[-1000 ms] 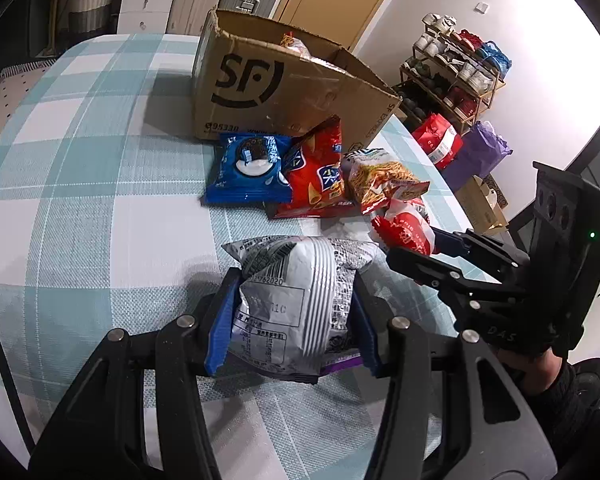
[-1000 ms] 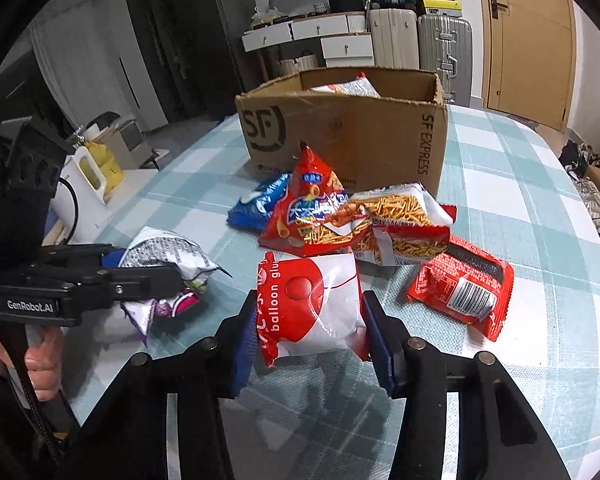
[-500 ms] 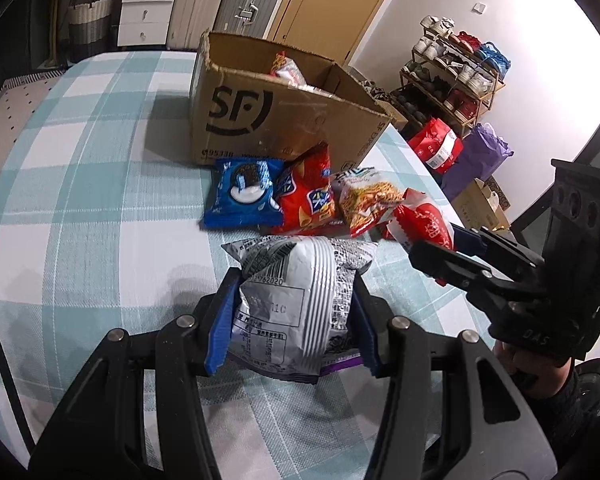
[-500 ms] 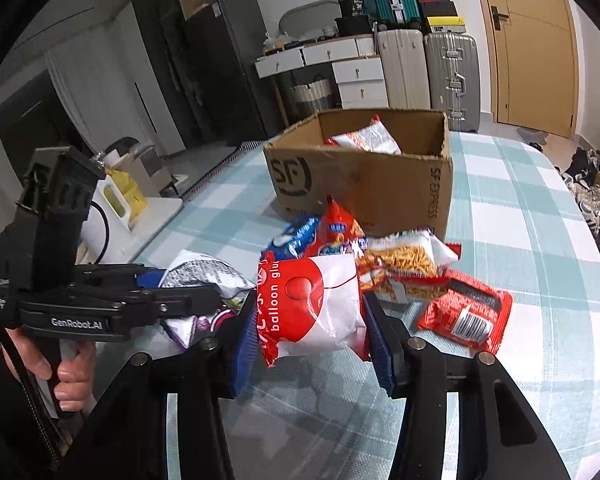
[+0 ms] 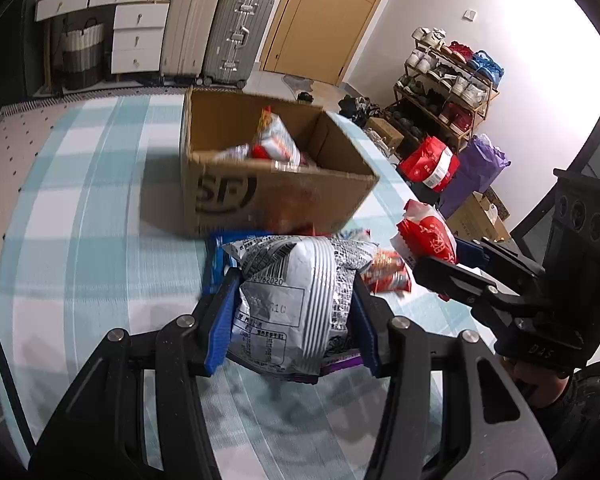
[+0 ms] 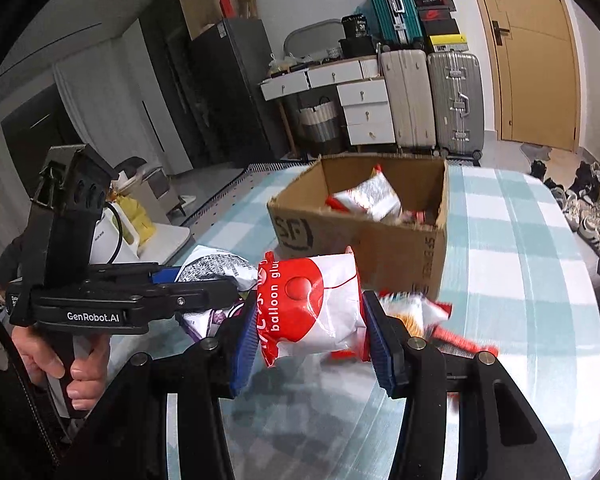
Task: Organize snacks
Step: 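Carry both packets over the box and open both tools to drop them, then withdraw both tools from the box toward the remaining packets, then grasp the red noodle packet with barcode using the right tool, then grasp the blue Oreo packet with the left tool while the right tool holds the red packet, then lift both packets and carry them toward the box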
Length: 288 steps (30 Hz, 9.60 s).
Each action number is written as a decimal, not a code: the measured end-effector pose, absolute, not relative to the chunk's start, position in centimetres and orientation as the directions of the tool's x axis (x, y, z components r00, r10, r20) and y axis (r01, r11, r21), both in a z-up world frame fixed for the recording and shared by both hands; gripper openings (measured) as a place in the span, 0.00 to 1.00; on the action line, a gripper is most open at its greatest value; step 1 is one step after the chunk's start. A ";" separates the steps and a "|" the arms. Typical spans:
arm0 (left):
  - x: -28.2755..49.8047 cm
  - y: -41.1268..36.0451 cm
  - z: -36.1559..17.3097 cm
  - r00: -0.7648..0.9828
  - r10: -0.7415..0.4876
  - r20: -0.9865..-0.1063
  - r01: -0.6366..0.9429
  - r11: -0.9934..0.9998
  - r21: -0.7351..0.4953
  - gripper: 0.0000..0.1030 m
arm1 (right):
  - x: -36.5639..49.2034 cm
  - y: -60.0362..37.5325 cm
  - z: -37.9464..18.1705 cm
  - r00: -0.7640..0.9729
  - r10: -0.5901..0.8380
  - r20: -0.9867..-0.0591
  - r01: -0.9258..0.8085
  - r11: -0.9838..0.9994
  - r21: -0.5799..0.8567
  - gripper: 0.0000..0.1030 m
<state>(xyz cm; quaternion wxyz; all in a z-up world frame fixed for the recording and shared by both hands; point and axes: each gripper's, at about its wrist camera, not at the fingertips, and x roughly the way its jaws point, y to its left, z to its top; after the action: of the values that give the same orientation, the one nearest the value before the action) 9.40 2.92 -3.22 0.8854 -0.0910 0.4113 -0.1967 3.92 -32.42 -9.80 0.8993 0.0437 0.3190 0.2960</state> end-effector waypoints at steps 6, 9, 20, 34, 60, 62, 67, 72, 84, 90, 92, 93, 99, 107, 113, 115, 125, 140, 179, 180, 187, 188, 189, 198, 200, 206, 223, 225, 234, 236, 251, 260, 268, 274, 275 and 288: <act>11.6 3.3 -0.7 0.603 -0.425 -0.675 0.264 0.905 -0.334 0.47 | 5.9 -32.9 -7.7 0.631 0.571 -0.525 -0.509 0.815 0.275 0.48; 13.0 3.5 0.8 0.614 -0.432 -0.661 0.263 0.901 -0.345 0.47 | 7.0 -33.3 -6.8 0.638 0.576 -0.512 -0.506 0.814 0.284 0.48; 19.2 3.4 3.7 0.637 -0.397 -0.661 0.246 0.917 -0.315 0.47 | 12.5 -33.3 -4.5 0.638 0.584 -0.502 -0.493 0.811 0.315 0.48; 27.1 3.3 3.3 0.631 -0.351 -0.692 0.223 0.936 -0.271 0.47 | 18.9 -32.3 -3.7 0.635 0.577 -0.514 -0.481 0.816 0.321 0.48; 32.6 3.0 -0.6 0.591 -0.324 -0.739 0.202 0.946 -0.253 0.70 | 24.1 -32.9 -7.9 0.640 0.508 -0.576 -0.428 0.859 0.282 0.66; 32.0 3.3 -0.3 0.596 -0.320 -0.737 0.196 0.947 -0.254 0.70 | 23.6 -33.3 -7.5 0.647 0.508 -0.568 -0.426 0.859 0.283 0.68; 29.9 3.6 1.0 0.619 -0.303 -0.725 0.187 0.953 -0.239 0.70 | 22.3 -33.6 -6.4 0.662 0.509 -0.551 -0.433 0.859 0.274 0.68; 27.2 3.3 2.5 0.646 -0.273 -0.713 0.182 0.962 -0.203 0.74 | 20.3 -33.4 -5.1 0.673 0.511 -0.534 -0.445 0.857 0.259 0.69; 21.2 2.5 5.0 0.684 -0.226 -0.694 0.168 0.974 -0.152 0.80 | 15.0 -34.1 -2.2 0.704 0.517 -0.487 -0.462 0.854 0.239 0.82; 18.4 1.8 5.5 0.702 -0.216 -0.678 0.165 0.976 -0.141 0.86 | 12.4 -34.5 -1.5 0.717 0.513 -0.472 -0.464 0.857 0.225 0.86; 17.3 1.5 5.6 0.705 -0.224 -0.673 0.171 0.975 -0.145 0.86 | 11.4 -34.7 -1.4 0.721 0.510 -0.469 -0.464 0.858 0.221 0.87; 17.0 1.4 5.5 0.703 -0.228 -0.673 0.175 0.974 -0.147 0.86 | 11.0 -34.8 -1.3 0.722 0.509 -0.468 -0.463 0.859 0.220 0.87; 14.5 1.1 5.1 0.708 -0.223 -0.670 0.169 0.975 -0.146 0.93 | 8.4 -35.7 -1.6 0.731 0.501 -0.463 -0.455 0.864 0.215 0.89; 11.2 1.0 4.0 0.733 -0.220 -0.644 0.151 0.975 -0.162 0.98 | 5.4 -37.2 -2.6 0.740 0.485 -0.466 -0.433 0.873 0.223 0.91; 10.0 0.8 2.3 0.726 -0.219 -0.652 0.142 0.975 -0.169 0.99 | 3.5 -38.3 -4.0 0.741 0.466 -0.483 -0.410 0.884 0.224 0.91; 9.8 0.6 1.5 0.718 -0.214 -0.663 0.138 0.977 -0.165 0.99 | 2.9 -38.8 -4.8 0.739 0.460 -0.492 -0.400 0.887 0.229 0.91; 9.4 0.1 -3.2 0.675 -0.221 -0.704 0.129 0.975 -0.182 0.99 | 2.0 -40.5 -8.9 0.718 0.438 -0.541 -0.344 0.899 0.271 0.91; 10.4 -0.1 -9.0 0.596 -0.249 -0.763 0.126 0.968 -0.218 0.99 | 5.1 -40.7 -16.2 0.649 0.381 -0.659 -0.277 0.925 0.261 0.91; 14.9 3.4 -14.1 0.535 -0.246 -0.808 0.066 0.966 -0.251 0.99 | 9.4 -36.8 -21.2 0.604 0.232 -0.762 -0.288 0.956 0.062 0.46; 14.8 3.3 -14.1 0.535 -0.245 -0.809 0.067 0.966 -0.248 0.99 | 9.3 -36.8 -21.2 0.604 0.233 -0.762 -0.290 0.955 0.063 0.46; 15.0 3.1 -13.8 0.538 -0.234 -0.810 0.064 0.969 -0.238 0.99 | 8.9 -37.3 -21.0 0.609 0.252 -0.752 -0.284 0.955 0.090 0.46; 15.1 3.0 -13.8 0.538 -0.233 -0.810 0.065 0.970 -0.235 0.99 | 8.9 -37.4 -21.0 0.609 0.258 -0.750 -0.281 0.955 0.101 0.46; 15.2 2.9 -13.7 0.539 -0.233 -0.810 0.067 0.970 -0.234 0.99 | 8.9 -37.6 -20.9 0.609 0.266 -0.747 -0.276 0.954 0.115 0.46; 17.1 2.6 -12.8 0.548 -0.225 -0.806 0.068 0.972 -0.224 0.99 | 8.2 -39.1 -19.6 0.635 0.301 -0.711 -0.248 0.952 0.181 0.46; 17.7 2.5 -12.8 0.549 -0.221 -0.806 0.069 0.973 -0.220 0.99 | 8.1 -39.3 -19.3 0.643 0.304 -0.703 -0.242 0.951 0.191 0.46; 19.2 2.7 -13.3 0.531 -0.217 -0.819 0.065 0.974 -0.216 0.99 | 7.6 -39.8 -18.5 0.659 0.310 -0.685 -0.235 0.950 0.204 0.46; 23.0 3.8 -15.0 0.517 -0.253 -0.817 0.086 0.966 -0.245 0.92 | 6.1 -40.1 -16.3 0.697 0.305 -0.649 -0.238 0.952 0.192 0.46; 23.5 4.2 -15.4 0.509 -0.260 -0.820 0.085 0.964 -0.252 0.84 | 6.0 -39.9 -16.0 0.699 0.306 -0.647 -0.243 0.952 0.187 0.46; 24.2 4.8 -16.3 0.520 -0.240 -0.820 0.148 0.970 -0.190 0.39 | 5.7 -39.8 -15.3 0.705 0.319 -0.634 -0.254 0.948 0.194 0.46; 24.0 5.0 -16.4 0.518 -0.239 -0.821 0.147 0.971 -0.189 0.39 | 5.6 -39.6 -15.1 0.705 0.323 -0.631 -0.259 0.946 0.194 0.46; 20.8 6.2 -13.7 0.562 -0.244 -0.790 0.146 0.970 -0.196 0.39 | 4.2 -38.4 -13.3 0.717 0.343 -0.607 -0.291 0.938 0.185 0.46; 16.8 5.5 -10.2 0.596 -0.259 -0.760 0.169 0.966 -0.197 0.39 | 3.0 -37.3 -11.8 0.722 0.373 -0.583 -0.327 0.926 0.188 0.46; 14.7 5.2 -7.2 0.612 -0.297 -0.734 0.197 0.955 -0.221 0.39 | 2.2 -36.5 -10.2 0.714 0.420 -0.560 -0.364 0.906 0.217 0.46; 14.7 5.2 -4.8 0.627 -0.319 -0.711 0.222 0.948 -0.230 0.39 | 2.2 -35.8 -8.5 0.708 0.461 -0.534 -0.398 0.886 0.237 0.46; 14.8 5.2 -4.3 0.629 -0.321 -0.708 0.225 0.947 -0.230 0.39 | 2.2 -35.6 -8.2 0.708 0.466 -0.530 -0.403 0.884 0.238 0.46; 17.3 4.1 0.3 0.658 -0.315 -0.683 0.256 0.948 -0.191 0.39 | 5.1 -33.5 -4.0 0.708 0.521 -0.477 -0.468 0.852 0.235 0.46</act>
<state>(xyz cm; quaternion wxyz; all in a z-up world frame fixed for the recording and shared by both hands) 17.30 4.12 0.28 0.9098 -0.0390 0.3823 -0.1569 5.11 -33.48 -3.97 0.9229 0.0482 0.2722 0.2680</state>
